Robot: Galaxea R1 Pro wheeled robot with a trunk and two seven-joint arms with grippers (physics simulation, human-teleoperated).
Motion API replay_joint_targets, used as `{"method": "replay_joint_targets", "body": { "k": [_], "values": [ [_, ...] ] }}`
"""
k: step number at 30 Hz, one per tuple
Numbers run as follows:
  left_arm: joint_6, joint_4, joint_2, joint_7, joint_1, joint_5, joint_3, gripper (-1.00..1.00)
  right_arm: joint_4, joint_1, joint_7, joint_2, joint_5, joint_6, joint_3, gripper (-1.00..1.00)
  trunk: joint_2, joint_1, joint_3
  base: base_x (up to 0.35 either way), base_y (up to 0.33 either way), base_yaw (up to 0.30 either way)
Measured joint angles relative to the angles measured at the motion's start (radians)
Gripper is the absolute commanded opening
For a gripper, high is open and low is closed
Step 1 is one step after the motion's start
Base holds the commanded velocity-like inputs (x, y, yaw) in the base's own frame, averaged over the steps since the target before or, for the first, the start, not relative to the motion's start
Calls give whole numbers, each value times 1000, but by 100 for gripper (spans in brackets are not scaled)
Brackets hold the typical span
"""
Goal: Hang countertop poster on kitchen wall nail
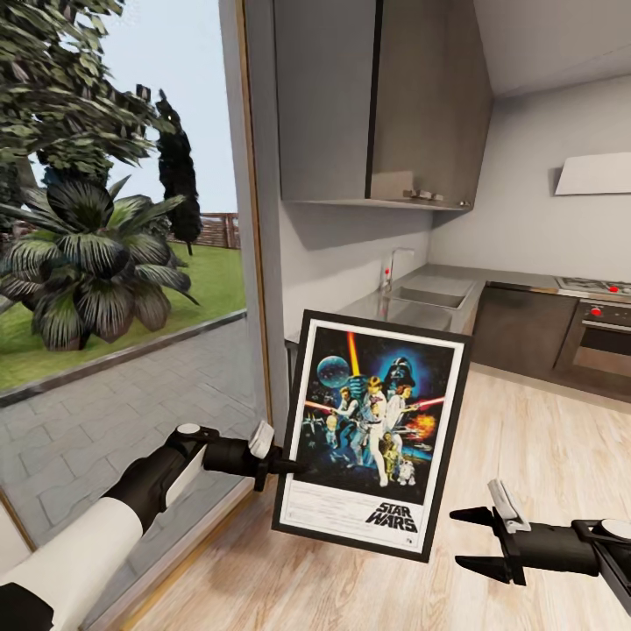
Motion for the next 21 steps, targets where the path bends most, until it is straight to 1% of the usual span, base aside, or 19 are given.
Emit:
{"method": "replay_joint_targets", "body": {
  "k": [6,9,15,17,21],
  "values": [
    [-3,-1,0,-5,0,0,-1,-100,0,0,-1,1,-1,-2,0,100,0,0,0,0,0,0],
    [-4,-2,0,-16,0,0,-3,-100,-1,0,-3,8,0,-4,1,100,0,0,0,0,0,0],
    [-4,-2,-2,-20,0,0,-9,-100,-3,0,-3,14,0,-5,1,100,0,0,0,0,0,0],
    [-4,-3,-2,-20,0,0,-18,-100,-2,0,-3,15,0,-5,1,100,0,0,0,0,0,0],
    [-4,-4,-2,-19,0,0,-25,-100,-2,0,-3,16,0,-6,1,100,0,0,0,0,0,0]
  ]
}}
